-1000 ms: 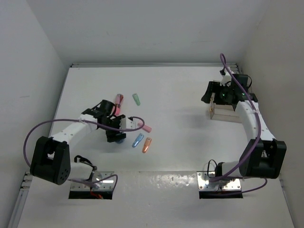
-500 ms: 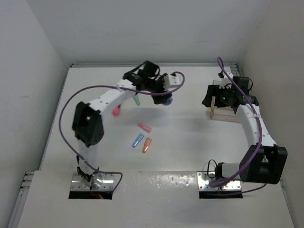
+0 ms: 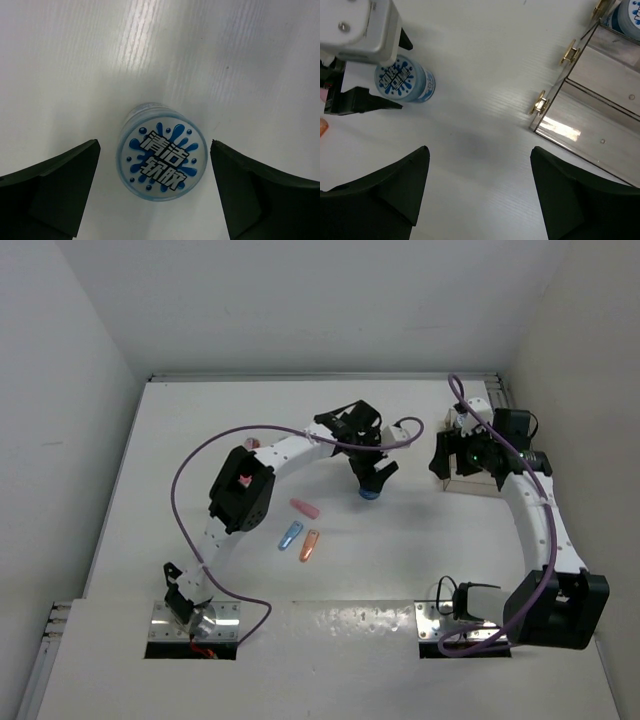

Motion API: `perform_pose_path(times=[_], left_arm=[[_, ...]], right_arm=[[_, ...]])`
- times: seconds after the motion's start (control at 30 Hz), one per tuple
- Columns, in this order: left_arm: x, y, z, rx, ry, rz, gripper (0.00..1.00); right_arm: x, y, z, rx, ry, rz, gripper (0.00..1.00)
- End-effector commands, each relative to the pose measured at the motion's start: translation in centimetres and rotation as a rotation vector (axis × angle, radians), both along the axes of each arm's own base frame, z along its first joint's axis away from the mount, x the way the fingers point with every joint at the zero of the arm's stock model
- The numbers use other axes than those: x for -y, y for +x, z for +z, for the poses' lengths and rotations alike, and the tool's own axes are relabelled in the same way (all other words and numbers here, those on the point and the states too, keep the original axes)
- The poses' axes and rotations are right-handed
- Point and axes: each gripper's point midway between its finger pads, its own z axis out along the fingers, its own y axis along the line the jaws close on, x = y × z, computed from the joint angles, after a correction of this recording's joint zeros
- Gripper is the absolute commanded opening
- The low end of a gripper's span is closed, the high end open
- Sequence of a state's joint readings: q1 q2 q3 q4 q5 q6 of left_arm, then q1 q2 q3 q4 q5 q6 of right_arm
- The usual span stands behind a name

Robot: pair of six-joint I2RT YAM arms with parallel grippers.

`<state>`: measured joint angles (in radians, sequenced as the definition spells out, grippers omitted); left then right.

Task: Sort the stationery into containers
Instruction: Place the stationery at the center of the board, then pick up the stationery from the center of the board.

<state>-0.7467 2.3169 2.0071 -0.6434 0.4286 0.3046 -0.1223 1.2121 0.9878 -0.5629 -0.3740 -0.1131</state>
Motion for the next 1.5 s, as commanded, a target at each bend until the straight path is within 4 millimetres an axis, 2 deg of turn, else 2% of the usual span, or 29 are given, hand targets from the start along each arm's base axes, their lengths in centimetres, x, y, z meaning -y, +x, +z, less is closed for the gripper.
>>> perform_pose_path(times=[0.0,0.07,0.1,0.13,0.17,0.2,0.23,0.27,0.3,0.33,0.37,0.4,0.43,0.47,0.5,0.53,0.57,0.63,0.67,0.7,0.87,0.93,1.27,1.47], left_arm=[[-0.4,2.2,7.1,0.013,-0.143,0.103,1.00],[-1.3,2.8,9.9,0.007,-0.203,0.131,1.00],[-2.8,4.0,11.5,0.011,-0.235,0.172,1.00],[-3.5,4.1,14.5,0.028,-0.290,0.180,1.00],[-4.5,4.3,16.1,0.020,-0.317,0.211,1.00],[-6.7,5.6,17.7,0.043,-0.334,0.263,1.00],[-8.4,5.3,20.7,0.080,-0.371,0.291,1.00],[-11.5,6.8,21.8,0.109,-0.381,0.359,1.00],[-14.0,6.8,24.7,0.180,-0.401,0.411,1.00],[-16.0,6.9,23.9,0.178,-0.379,0.457,1.00],[-19.4,7.9,24.0,0.199,-0.365,0.532,1.00],[-21.3,7.9,24.0,0.209,-0.349,0.571,1.00],[-23.1,7.0,23.7,0.213,-0.328,0.589,1.00],[-25.5,7.1,23.3,0.208,-0.308,0.632,1.00],[-26.7,5.7,22.3,0.173,-0.290,0.644,1.00],[-27.7,5.2,21.8,0.164,-0.278,0.654,1.00],[-29.1,4.9,21.5,0.154,-0.277,0.680,1.00],[-30.4,3.3,20.7,0.150,-0.279,0.703,1.00],[-31.3,3.1,20.5,0.153,-0.280,0.724,1.00],[-31.7,2.3,20.6,0.171,-0.291,0.733,1.00],[-32.4,1.5,20.4,0.183,-0.311,0.754,1.00],[-32.5,1.5,20.4,0.175,-0.316,0.758,1.00],[-32.2,2.1,19.5,0.141,-0.326,0.754,1.00],[-32.4,2.1,19.5,0.148,-0.318,0.752,1.00]], right_arm=[[-1.4,1.3,2.4,0.066,0.003,0.080,0.81],[-1.9,1.7,2.8,0.071,0.000,0.096,0.82],[-2.2,2.0,2.8,0.070,-0.003,0.103,0.82],[-3.1,2.4,3.4,0.082,-0.006,0.125,0.82],[-3.3,2.7,3.0,0.063,-0.016,0.124,0.82],[-4.6,2.8,3.0,0.059,-0.013,0.156,0.82],[-5.3,3.2,2.9,0.048,-0.009,0.173,0.82],[-6.1,3.3,2.6,0.040,-0.011,0.191,0.82],[-7.9,3.1,2.5,0.034,-0.013,0.235,0.82],[-8.8,3.1,2.1,0.025,-0.014,0.254,0.82],[-9.6,3.5,1.0,0.001,-0.020,0.267,0.83],[-11.1,3.6,0.8,-0.010,-0.015,0.289,0.83],[-11.9,3.8,0.5,-0.024,-0.013,0.296,0.84],[-12.3,4.2,-1.3,-0.080,-0.023,0.298,0.84],[-13.6,4.7,-0.9,-0.081,-0.025,0.322,0.85],[-14.0,4.5,-1.7,-0.124,-0.039,0.335,0.86],[-14.8,5.4,-2.6,-0.150,-0.060,0.355,0.87],[-15.1,5.4,-3.6,-0.201,-0.084,0.364,0.90],[-15.3,5.6,-5.0,-0.241,-0.095,0.368,0.93],[-15.7,5.9,-4.9,-0.240,-0.109,0.371,0.93],[-15.9,6.4,-7.4,-0.246,-0.210,0.405,0.96],[-15.8,6.1,-8.4,-0.281,-0.231,0.416,0.95],[-15.4,4.5,-10.7,-0.354,-0.236,0.432,0.92],[-15.1,4.6,-11.7,-0.372,-0.234,0.428,0.83]])
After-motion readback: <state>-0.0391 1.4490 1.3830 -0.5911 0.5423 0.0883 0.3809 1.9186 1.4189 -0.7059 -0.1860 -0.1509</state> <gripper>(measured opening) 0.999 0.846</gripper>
